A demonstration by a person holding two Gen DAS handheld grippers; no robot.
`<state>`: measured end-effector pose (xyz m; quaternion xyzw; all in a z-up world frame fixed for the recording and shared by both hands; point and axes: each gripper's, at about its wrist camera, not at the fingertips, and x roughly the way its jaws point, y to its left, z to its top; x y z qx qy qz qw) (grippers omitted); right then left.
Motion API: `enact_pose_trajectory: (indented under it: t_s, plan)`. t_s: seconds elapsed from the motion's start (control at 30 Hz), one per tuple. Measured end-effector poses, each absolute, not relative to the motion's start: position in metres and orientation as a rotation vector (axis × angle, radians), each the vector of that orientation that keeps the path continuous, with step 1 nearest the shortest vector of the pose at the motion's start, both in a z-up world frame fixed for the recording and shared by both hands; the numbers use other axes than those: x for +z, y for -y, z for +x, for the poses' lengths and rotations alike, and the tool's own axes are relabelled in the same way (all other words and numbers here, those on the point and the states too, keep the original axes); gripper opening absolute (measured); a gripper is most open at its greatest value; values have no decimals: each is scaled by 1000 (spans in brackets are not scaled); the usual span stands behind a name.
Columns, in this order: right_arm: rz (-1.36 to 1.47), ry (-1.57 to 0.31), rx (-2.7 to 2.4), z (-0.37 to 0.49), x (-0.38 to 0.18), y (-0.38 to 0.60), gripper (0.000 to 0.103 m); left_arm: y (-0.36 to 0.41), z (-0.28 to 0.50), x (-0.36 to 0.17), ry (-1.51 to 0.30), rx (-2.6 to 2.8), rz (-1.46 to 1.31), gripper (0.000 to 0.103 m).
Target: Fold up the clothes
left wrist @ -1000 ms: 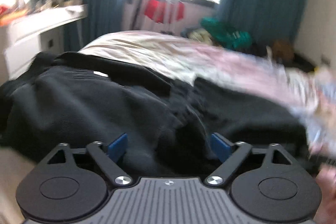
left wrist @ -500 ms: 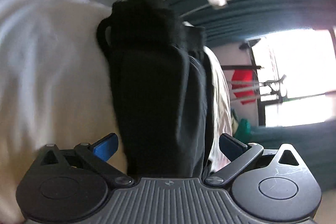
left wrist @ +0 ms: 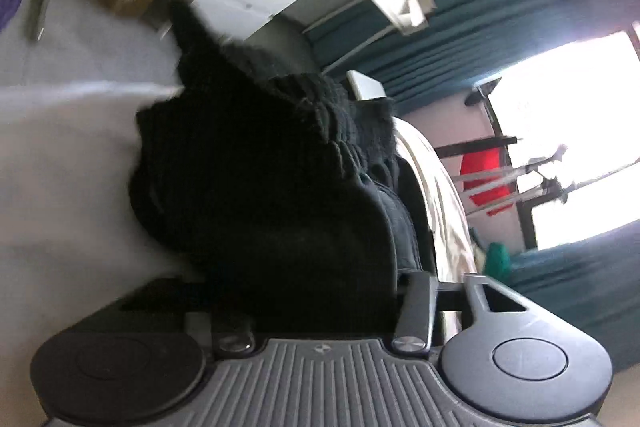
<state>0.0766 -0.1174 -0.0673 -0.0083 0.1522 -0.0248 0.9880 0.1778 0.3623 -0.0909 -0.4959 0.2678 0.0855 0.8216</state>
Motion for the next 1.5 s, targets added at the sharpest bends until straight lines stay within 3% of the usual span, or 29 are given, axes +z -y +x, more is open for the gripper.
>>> enact_pose_trajectory:
  t_s: [0.13,0.23,0.5,0.63,0.87,1.07,1.2,1.4,1.47,1.5]
  plan:
    - [-15,-481,20,109,-89,108,58,-337,179,-60,-502,180,-908,21]
    - [3,-551,35,122,-97,112,59,-310,175,-35,-417,159,-745,18]
    - [51,-565,26,125,-90,113,60,-233,137,12,-238,101,-459,16]
    - [207,-544,40,115,-77,134,57,-177,134,36,-202,98,-258,16]
    - [426,-532,-243,85,-64,201,58,-21,128,64,-103,29,-7,16]
    - [631,-459,-362,62,-60,259,59,129,107,27,-23,-75,189,16]
    - [693,-414,-380,60,-64,281,59,205,86,-31,-51,-163,359,18]
    - [855,-321,-352,54,-71,305,58,229,92,-55,-112,-234,538,25]
    - [900,-286,-316,53,-70,310,59,235,94,-62,-131,-256,595,29]
    - [927,-278,-291,53,-71,311,59,238,96,-65,-141,-267,624,37]
